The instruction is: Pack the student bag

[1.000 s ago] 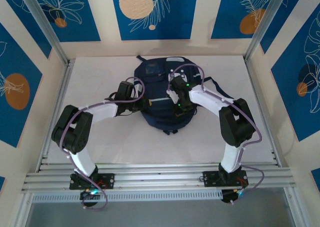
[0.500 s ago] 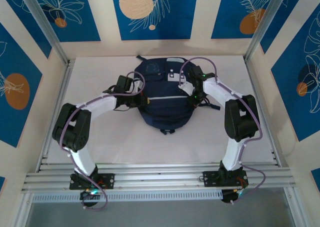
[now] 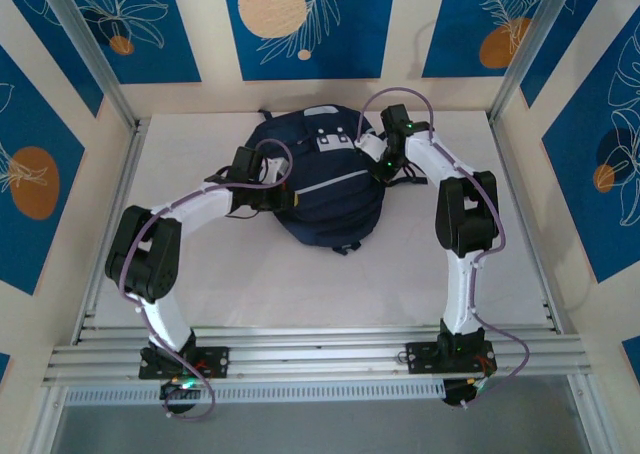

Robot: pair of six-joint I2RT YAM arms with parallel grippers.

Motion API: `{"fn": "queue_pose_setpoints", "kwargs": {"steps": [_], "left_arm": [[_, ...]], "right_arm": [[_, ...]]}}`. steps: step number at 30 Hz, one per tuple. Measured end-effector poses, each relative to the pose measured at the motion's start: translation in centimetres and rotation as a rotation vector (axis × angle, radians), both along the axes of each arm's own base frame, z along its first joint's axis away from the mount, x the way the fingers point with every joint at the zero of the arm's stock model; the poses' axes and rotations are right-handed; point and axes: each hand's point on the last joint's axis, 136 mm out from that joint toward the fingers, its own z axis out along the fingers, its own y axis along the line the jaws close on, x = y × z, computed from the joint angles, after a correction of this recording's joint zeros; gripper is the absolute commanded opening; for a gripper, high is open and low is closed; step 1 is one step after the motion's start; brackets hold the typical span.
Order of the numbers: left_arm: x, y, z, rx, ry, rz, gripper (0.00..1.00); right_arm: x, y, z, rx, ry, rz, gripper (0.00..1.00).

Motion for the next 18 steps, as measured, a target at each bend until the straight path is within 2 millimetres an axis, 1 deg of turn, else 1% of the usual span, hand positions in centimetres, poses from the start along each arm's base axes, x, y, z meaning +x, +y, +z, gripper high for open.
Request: {"fn": "queue_pose_setpoints", "kwargs": {"steps": [3,7,11,12,15,18], "left_arm": [[0.0,0.0,0.0,0.003,-0.001,-0.005,0.0],[-0.1,0.1,-0.1,0.007,-0.003,-0.009,0.0],[-0.1,0.2,-0.3,0.011,-0.004,-0.013,0.0],[-0.2,0.3,-0.3,0.013,-0.004,-0.012,0.0],[-0.2,0.6,-0.5,0.017,0.006,-0.006,0.0],[-0.5,1.2,-0.8,0.028,0.031,0.002,0.0]], "right_arm": [[0.0,0.1,-0.1,0.006,0.005,-0.006,0.0],[0.0,0.2,-0.6,0.017,0.021,-0.023,0.04],[0.1,0.5,-0.9,0.048,0.052,-0.079,0.15],[0.2,0.6,-0.7,0.064,0.059,-0.103,0.17],[0.6,0.7,0.4,0.126,0.068,-0.175,0.29],[1.3,0.1,1.5,0.194,0.054,-0.257,0.4]]}}
